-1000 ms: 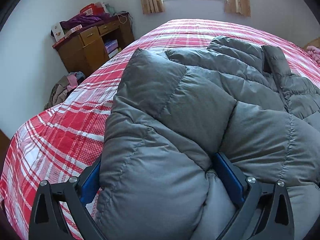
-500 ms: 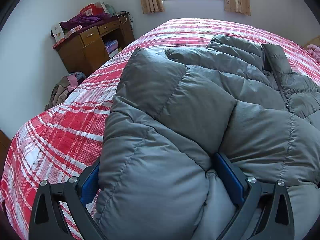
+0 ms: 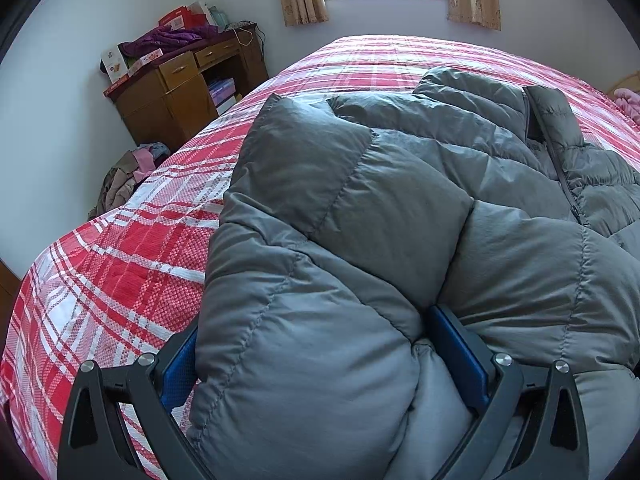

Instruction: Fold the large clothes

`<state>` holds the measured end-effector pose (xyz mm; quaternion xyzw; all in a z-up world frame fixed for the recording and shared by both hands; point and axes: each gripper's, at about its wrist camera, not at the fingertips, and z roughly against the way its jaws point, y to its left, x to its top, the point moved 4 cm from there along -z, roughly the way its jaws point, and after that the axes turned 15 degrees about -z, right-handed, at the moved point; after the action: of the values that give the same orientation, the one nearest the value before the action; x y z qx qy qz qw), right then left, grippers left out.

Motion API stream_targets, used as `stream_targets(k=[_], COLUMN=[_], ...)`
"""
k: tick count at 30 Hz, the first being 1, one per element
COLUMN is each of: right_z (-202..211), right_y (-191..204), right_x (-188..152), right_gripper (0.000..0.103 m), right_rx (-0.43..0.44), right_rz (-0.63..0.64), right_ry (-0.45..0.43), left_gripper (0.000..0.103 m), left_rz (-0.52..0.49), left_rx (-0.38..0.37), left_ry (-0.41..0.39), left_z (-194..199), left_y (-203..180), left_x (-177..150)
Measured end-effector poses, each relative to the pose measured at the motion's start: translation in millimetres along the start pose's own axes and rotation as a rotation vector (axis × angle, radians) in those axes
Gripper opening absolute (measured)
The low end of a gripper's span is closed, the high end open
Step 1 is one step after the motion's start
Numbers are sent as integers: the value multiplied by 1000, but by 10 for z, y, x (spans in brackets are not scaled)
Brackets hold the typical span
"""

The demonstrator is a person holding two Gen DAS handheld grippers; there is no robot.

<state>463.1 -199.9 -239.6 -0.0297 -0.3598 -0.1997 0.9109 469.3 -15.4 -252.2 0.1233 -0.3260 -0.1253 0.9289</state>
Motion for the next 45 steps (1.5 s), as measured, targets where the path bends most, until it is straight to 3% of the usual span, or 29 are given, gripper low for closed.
stream_targets(k=[8,13,16,17,19,26,35,45], right_z=[2,16,110,162,247,-29,-737,-1409], right_y=[14,6,-28,-46,-73,-83,-14,132], right_x=[-3,21,111,179,364,1239,2019,2575], right_gripper=[66,68,82,92,96,96,100,103], right_rx=[-5,17,49,73,110,137,143,151], right_rz=[3,7,50,57,56,-40,-136,-240], right_ry=[1,27,94,107,93,94,134,202], left_gripper=[102,102,102,102,102,102,102,102], left_rz=[-8,-11,2,-20,-60,-79,25,75], left_rx=[6,-45,-98,-93,-67,-63,-82,-185], left_ry=[4,49,-36,-57,-69,-51,-20,83], left_z=[6,249,549,590,568,154,-454,-1110], left_y=[-11,124,277,292,279,123,127,-108], left_x=[23,46,223,338,555,1367,2287,2615])
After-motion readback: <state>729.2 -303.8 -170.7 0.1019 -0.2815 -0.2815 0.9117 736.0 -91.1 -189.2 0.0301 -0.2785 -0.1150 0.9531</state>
